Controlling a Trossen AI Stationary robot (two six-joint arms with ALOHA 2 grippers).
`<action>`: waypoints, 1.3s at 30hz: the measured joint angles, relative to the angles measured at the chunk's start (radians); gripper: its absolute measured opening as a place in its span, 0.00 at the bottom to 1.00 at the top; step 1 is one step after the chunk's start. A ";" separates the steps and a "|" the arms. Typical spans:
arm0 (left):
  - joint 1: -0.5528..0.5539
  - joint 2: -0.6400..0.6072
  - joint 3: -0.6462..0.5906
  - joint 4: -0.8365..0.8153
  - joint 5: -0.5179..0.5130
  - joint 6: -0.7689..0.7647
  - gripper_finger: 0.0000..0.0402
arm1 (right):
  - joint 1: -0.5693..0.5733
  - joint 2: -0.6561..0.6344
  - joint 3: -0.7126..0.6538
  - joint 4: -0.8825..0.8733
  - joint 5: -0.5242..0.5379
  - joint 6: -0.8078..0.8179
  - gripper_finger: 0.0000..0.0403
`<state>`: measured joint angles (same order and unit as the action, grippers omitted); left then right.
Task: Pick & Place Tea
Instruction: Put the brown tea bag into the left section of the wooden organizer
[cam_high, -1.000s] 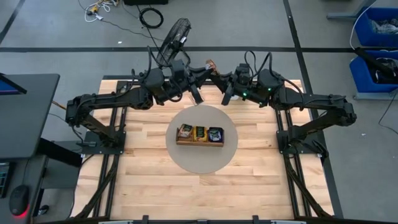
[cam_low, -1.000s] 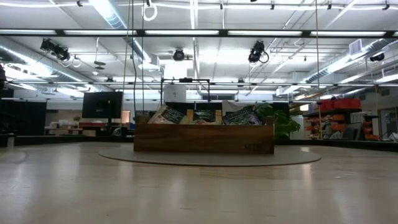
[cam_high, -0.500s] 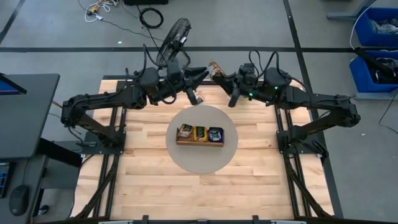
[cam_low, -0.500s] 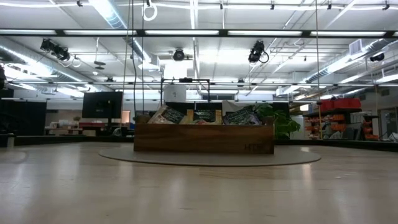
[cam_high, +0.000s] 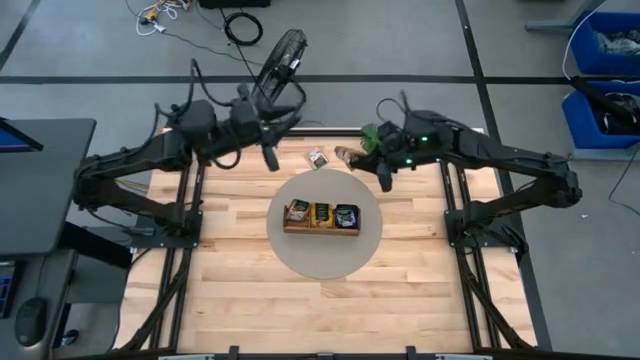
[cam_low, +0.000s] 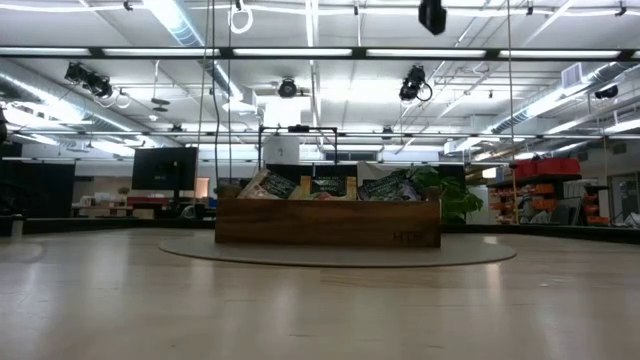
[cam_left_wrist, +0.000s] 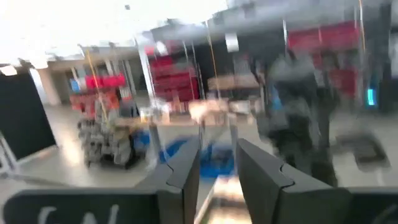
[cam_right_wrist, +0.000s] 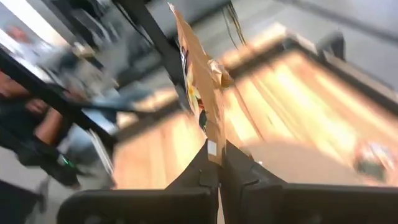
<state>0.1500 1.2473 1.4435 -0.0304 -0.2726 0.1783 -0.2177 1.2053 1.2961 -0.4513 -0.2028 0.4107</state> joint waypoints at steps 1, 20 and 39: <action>0.000 -0.010 -0.002 -0.051 0.003 0.013 0.29 | -0.004 0.007 0.000 -0.040 -0.001 0.000 0.00; -0.004 0.192 -0.003 -0.365 0.341 -0.149 0.67 | -0.023 0.251 0.000 -0.135 -0.164 0.026 0.00; -0.001 0.358 -0.003 -0.301 0.390 -0.132 0.65 | -0.003 0.251 0.000 -0.106 -0.173 0.027 0.00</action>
<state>0.1493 1.6051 1.4403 -0.3313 0.1169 0.0460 -0.2211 1.4559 1.2957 -0.5578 -0.3753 0.4372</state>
